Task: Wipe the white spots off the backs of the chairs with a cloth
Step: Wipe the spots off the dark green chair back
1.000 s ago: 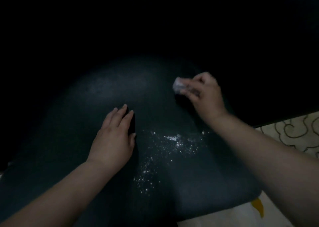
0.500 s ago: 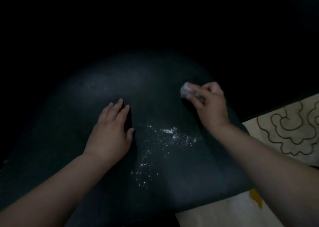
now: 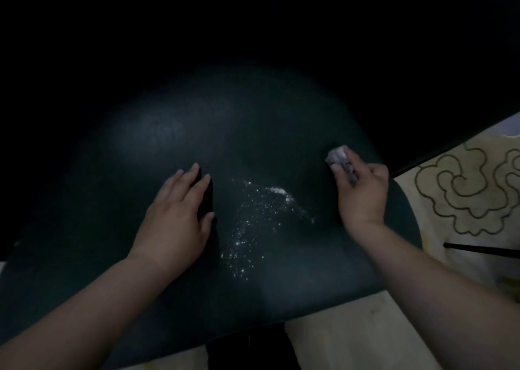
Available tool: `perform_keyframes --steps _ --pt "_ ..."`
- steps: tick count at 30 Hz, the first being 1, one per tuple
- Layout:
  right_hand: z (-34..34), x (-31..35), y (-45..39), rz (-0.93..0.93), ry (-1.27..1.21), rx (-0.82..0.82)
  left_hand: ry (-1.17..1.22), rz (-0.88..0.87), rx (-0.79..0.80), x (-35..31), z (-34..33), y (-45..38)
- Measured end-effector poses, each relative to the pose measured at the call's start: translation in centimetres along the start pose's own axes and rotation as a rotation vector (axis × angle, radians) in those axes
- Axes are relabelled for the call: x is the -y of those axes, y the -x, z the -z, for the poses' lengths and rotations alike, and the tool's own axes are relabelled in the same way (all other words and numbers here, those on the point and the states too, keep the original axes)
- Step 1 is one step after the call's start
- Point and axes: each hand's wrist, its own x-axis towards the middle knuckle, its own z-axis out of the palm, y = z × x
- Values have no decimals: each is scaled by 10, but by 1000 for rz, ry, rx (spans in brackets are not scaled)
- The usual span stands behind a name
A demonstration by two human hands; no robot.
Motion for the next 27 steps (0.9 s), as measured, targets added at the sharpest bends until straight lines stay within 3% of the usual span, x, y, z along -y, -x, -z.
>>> perform_keyframes --steps 5,9,12,14,18,21,25,27 --pt "-29 29 63 -135 -190 -8 35 14 9 6 -2 13" --pt "-49 60 101 32 -216 97 33 7 11 9 -1 18" --pt "-43 62 72 11 -327 60 47 15 -5 12 -1 20" --pt "-35 51 39 27 -191 52 39 10 -11 15 -3 24" --pt "-41 47 28 119 -28 150 40 17 -32 18 -4 29" --pt "-53 59 64 258 -123 258 43 29 -22 18 -6 34" --pt "-40 60 88 395 -201 540 22 24 9 18 -4 42" --pt "-36 65 72 402 -206 513 15 17 13 18 -2 44"
